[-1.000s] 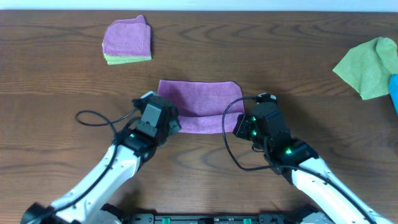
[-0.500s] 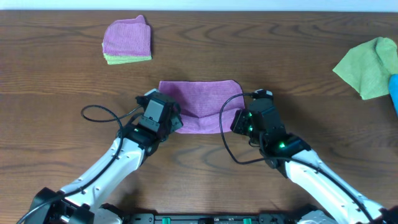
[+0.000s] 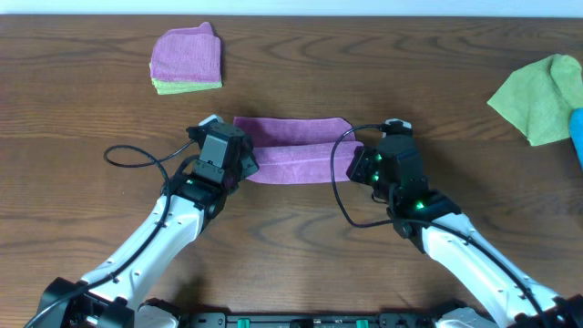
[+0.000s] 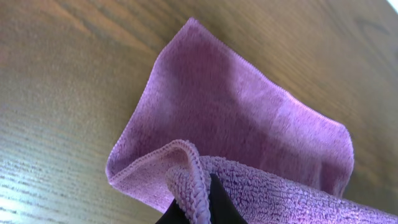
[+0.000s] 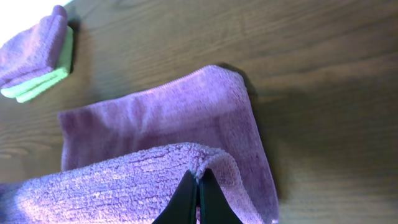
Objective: Fold the cloth
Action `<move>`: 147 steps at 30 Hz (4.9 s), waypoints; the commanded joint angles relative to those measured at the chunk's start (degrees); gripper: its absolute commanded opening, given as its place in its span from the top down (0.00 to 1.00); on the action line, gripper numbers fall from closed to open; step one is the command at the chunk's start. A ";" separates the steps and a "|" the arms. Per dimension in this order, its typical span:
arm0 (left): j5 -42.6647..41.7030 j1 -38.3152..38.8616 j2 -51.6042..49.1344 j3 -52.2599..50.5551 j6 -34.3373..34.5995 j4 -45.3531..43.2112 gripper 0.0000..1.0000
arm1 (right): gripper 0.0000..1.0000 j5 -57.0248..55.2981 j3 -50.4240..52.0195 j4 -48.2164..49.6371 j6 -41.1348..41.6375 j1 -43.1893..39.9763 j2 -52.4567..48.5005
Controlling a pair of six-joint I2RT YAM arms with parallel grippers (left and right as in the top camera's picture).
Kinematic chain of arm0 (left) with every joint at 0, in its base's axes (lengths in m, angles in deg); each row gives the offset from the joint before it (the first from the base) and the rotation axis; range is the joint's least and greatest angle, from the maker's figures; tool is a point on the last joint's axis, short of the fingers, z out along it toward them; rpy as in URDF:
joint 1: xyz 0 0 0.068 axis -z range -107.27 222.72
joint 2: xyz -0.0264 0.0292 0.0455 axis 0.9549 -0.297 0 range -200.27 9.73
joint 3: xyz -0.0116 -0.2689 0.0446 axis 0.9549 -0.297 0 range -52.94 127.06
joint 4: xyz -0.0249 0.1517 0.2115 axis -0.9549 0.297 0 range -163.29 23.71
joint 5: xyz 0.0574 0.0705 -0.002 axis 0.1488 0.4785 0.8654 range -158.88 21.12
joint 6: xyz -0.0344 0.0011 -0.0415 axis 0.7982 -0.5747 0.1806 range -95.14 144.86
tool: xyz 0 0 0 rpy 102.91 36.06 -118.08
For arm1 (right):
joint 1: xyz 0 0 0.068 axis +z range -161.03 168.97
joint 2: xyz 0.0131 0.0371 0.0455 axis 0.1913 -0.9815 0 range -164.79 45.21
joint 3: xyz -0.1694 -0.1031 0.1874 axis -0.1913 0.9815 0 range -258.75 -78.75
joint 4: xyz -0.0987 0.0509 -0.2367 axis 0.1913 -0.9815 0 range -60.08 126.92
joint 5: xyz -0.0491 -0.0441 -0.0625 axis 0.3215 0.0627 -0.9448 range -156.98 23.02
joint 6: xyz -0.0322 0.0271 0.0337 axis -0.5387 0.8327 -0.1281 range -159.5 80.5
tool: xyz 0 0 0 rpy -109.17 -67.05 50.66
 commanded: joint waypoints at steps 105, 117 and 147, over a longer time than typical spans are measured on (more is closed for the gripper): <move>9.31 -7.28 -6.25 8.39 -13.66 -1.79 0.05 | 0.01 1.31 -6.08 9.73 -9.01 -3.50 -20.02; 3.39 -6.05 -7.89 8.37 -10.12 3.39 0.05 | 0.01 4.28 -6.08 5.62 -13.38 -3.52 -20.02; -2.27 -3.82 -18.21 8.39 0.09 5.25 0.05 | 0.01 8.83 -7.96 7.63 -16.09 -3.50 -20.02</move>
